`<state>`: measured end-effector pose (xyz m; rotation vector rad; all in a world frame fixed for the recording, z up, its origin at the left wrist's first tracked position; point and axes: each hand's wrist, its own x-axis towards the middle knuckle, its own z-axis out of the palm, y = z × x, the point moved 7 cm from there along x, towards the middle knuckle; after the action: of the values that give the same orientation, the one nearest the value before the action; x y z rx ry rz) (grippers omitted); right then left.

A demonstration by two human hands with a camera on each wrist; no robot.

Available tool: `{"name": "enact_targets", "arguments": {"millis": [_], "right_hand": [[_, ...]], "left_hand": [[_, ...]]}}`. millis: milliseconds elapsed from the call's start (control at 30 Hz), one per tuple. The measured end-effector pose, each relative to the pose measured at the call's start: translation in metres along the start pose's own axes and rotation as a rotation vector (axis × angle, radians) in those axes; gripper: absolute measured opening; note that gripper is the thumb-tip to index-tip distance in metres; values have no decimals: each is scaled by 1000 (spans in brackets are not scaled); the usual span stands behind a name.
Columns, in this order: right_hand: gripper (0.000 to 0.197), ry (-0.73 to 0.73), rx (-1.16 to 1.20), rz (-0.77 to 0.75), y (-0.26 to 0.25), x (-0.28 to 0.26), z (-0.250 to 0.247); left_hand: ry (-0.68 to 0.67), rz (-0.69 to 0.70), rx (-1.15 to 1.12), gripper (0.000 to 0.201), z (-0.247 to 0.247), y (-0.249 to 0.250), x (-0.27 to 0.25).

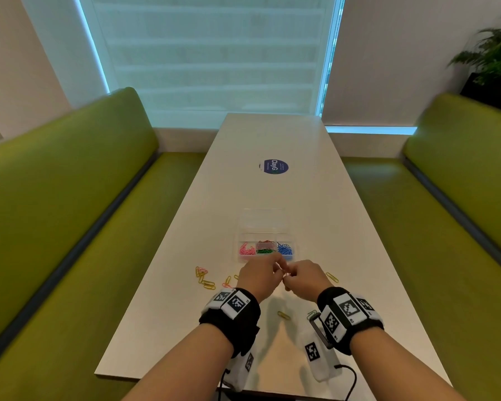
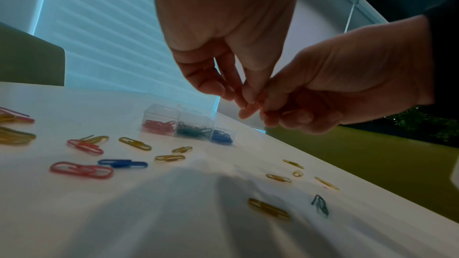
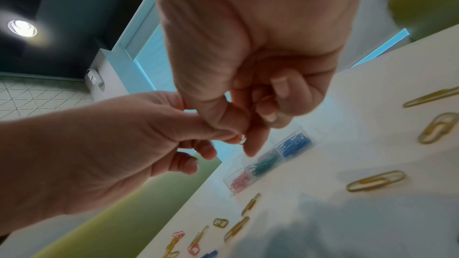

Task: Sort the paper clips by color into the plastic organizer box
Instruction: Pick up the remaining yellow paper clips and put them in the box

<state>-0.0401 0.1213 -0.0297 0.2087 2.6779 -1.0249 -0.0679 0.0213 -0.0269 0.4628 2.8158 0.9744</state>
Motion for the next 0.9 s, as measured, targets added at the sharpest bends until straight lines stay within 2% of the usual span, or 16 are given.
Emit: {"name": "enact_targets", "arguments": {"millis": [200,300,600,900], "right_hand": [[31,8,63,10,4,2,0],[20,45,92,55,11,3,-2],[25,134,-68,53,26,12,-20],[27,161,-98,52,37,22,-29]], "left_hand": [[0,-8,6,16,-2,-3,1],[-3,-19,40,15,-1,-7,0],[151,-148,103,18,-41,-36,25],[153,-206,204,26,-45,-51,56]]}}
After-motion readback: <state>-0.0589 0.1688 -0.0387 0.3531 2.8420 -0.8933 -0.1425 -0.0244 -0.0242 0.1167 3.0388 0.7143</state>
